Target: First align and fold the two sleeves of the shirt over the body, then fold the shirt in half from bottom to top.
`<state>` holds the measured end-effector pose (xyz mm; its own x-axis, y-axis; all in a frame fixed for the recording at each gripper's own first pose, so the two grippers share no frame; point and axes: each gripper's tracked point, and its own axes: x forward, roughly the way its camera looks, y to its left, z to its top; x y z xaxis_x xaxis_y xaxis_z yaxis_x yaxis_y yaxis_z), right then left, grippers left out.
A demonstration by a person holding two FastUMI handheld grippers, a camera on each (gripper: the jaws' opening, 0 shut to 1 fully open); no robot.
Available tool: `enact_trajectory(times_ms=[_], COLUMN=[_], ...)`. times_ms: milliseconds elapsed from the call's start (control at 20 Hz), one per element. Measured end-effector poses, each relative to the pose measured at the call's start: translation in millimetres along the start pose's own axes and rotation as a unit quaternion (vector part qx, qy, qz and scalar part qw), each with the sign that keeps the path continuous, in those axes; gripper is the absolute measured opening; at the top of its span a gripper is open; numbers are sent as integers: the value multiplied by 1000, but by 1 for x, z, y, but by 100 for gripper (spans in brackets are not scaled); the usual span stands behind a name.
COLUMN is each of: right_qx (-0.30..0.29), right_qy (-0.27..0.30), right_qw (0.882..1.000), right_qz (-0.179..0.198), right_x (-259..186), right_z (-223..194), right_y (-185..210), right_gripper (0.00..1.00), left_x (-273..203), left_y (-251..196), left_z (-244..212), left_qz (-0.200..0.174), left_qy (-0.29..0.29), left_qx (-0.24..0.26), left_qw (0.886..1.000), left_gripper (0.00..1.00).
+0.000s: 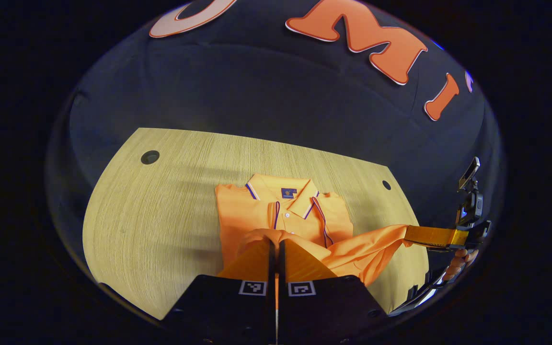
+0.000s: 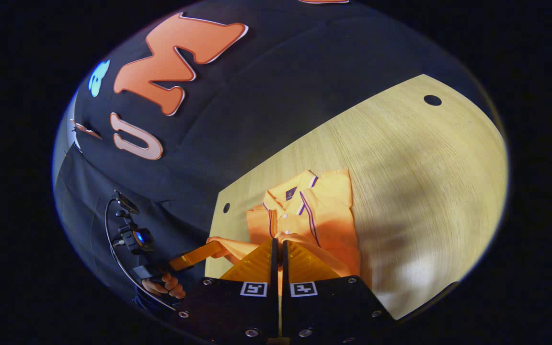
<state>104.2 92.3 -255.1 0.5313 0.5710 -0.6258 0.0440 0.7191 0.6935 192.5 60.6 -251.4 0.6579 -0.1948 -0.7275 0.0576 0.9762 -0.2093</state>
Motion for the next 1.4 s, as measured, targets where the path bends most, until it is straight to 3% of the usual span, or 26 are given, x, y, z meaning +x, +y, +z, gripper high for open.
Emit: enact_trajectory(times_ms=[400,750,900,1050,1200,1250,1300,1350,1400], right_qx=[-9,-7,-9,-10,-1,-16,-29,-40,-51], right_qy=[7,23,32,27,24,17,11,8,4], right_qw=[999,998,996,992,989,988,987,987,986], right_qz=[-34,-61,-79,-121,-145,-153,-156,-157,-158], right_x=[58,103,121,131,127,127,122,118,112], right_z=[44,58,56,66,68,69,71,69,69], right_y=[-12,-33,-44,-60,-64,-67,-65,-60,-56], right_gripper=[4,3,4,4,7,24,30,63,72], left_x=[57,106,122,127,120,115,110,104,95], left_y=[34,58,68,79,81,83,82,80,79], left_z=[38,48,44,38,37,36,36,38,40], left_qz=[28,48,60,78,84,88,89,86,87], left_qy=[5,20,29,41,44,45,44,40,35], left_qx=[41,37,33,30,20,19,16,10,4], left_qw=[999,998,997,996,995,995,995,995,996], left_gripper=[2,2,2,5,53,69,86,91,91])
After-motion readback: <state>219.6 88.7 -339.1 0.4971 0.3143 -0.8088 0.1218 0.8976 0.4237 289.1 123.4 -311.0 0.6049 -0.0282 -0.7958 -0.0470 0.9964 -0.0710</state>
